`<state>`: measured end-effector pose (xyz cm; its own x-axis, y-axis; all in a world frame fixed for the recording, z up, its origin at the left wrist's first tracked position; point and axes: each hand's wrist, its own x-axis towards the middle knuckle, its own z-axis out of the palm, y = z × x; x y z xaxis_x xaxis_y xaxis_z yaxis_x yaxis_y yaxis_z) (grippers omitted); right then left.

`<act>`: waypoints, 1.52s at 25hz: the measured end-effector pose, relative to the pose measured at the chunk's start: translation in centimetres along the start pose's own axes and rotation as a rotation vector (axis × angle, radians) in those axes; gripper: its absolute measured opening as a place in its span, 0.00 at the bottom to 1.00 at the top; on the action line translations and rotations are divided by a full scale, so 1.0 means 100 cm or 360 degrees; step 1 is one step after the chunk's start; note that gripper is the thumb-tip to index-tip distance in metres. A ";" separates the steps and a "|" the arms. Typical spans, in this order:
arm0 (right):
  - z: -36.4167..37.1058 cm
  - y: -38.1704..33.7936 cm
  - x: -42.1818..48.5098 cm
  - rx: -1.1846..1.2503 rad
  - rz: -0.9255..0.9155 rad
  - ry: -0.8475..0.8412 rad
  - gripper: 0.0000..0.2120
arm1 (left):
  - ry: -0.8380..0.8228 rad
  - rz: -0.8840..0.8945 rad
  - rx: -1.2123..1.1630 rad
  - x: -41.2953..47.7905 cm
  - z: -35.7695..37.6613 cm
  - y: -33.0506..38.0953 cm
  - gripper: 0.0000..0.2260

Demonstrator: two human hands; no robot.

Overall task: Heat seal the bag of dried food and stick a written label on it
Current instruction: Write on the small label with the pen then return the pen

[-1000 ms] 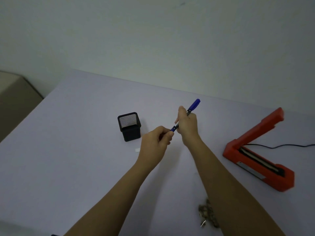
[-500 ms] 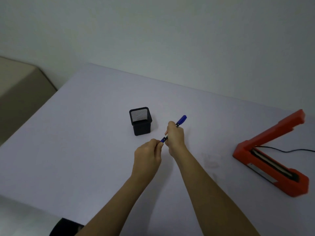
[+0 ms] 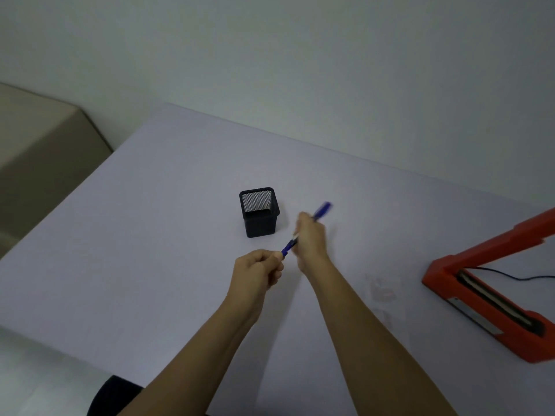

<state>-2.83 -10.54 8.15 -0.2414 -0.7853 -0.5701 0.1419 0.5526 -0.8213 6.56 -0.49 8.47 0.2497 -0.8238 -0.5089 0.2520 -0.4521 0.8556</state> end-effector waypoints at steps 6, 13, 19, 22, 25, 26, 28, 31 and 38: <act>-0.033 -0.046 0.023 -0.0265 -0.0366 0.0054 0.19 | 0.0238 0.0064 0.0497 0.008 -0.048 -0.050 0.08; -0.029 0.021 0.013 -0.0195 -0.0407 -0.0156 0.24 | 0.0443 0.0600 0.1691 0.097 -0.076 -0.033 0.05; -0.034 0.057 0.016 -0.0343 -0.0865 -0.0022 0.12 | 0.0366 0.0485 0.1783 0.122 -0.087 -0.048 0.06; -0.034 0.069 0.023 -0.0357 -0.1023 0.0045 0.14 | 0.0441 0.0336 0.1514 0.113 -0.088 -0.046 0.21; -0.028 0.084 0.034 -0.0410 -0.1074 0.0067 0.13 | 0.0634 0.0849 0.1310 0.089 -0.081 -0.050 0.15; -0.025 0.090 0.038 -0.0431 -0.1067 0.0054 0.12 | 0.0512 0.1084 0.1399 0.084 -0.076 -0.058 0.10; -0.019 0.102 0.046 -0.0517 -0.1091 0.0007 0.12 | 0.0116 0.1366 0.1684 0.087 -0.064 -0.074 0.10; -0.011 0.114 0.057 -0.0611 -0.1197 -0.0015 0.12 | -0.0119 0.1326 0.1820 0.113 -0.049 -0.085 0.15; -0.001 0.130 0.073 -0.0484 -0.1363 -0.0164 0.23 | -0.0154 0.1184 0.1745 0.128 -0.041 -0.095 0.14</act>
<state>-2.83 -9.02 -6.70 -0.0589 -0.9737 0.2202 -0.3086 -0.1920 -0.9316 11.17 -5.36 -6.61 -0.0799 -0.9935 0.0807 -0.8058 0.1120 0.5815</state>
